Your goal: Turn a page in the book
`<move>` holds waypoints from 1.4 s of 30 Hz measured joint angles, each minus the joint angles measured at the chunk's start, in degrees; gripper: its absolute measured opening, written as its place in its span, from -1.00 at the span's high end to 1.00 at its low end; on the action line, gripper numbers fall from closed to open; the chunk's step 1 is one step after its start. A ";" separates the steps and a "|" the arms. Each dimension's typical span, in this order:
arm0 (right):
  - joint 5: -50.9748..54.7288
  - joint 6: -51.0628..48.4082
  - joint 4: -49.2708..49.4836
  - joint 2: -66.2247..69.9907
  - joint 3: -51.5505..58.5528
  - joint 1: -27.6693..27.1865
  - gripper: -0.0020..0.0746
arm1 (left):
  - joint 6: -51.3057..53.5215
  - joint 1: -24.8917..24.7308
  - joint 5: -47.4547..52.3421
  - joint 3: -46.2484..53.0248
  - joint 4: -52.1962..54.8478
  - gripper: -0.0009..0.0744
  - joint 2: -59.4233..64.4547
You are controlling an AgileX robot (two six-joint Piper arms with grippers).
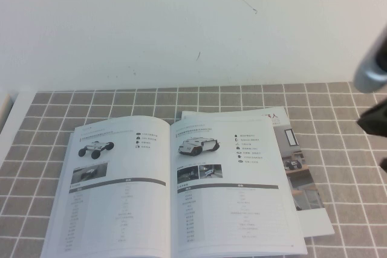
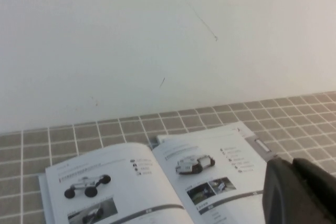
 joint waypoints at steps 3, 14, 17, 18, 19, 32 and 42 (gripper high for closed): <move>-0.86 1.15 -1.20 -4.12 3.68 0.00 0.95 | -0.10 0.00 1.08 1.09 1.05 0.98 0.24; -1.57 11.57 -14.13 -21.58 18.77 0.00 0.95 | 5.69 0.00 -10.61 12.13 3.86 0.98 0.58; -1.57 14.38 -16.92 -27.80 23.16 0.00 0.95 | 7.15 0.00 -14.08 15.39 4.11 0.98 0.67; -1.44 14.63 -17.15 -29.56 24.66 0.00 0.95 | 7.43 0.00 -15.51 16.50 4.11 0.98 0.71; -1.31 15.00 -17.09 -31.66 26.08 0.00 0.95 | 7.55 0.00 -16.93 17.63 4.11 0.98 0.80; -5.85 16.98 -8.95 -46.62 44.09 0.00 0.95 | 7.79 0.00 -32.23 28.47 4.11 0.98 1.04; -8.32 19.40 -6.42 -46.87 44.59 0.00 0.95 | 7.79 0.00 -32.02 28.60 4.11 0.98 1.14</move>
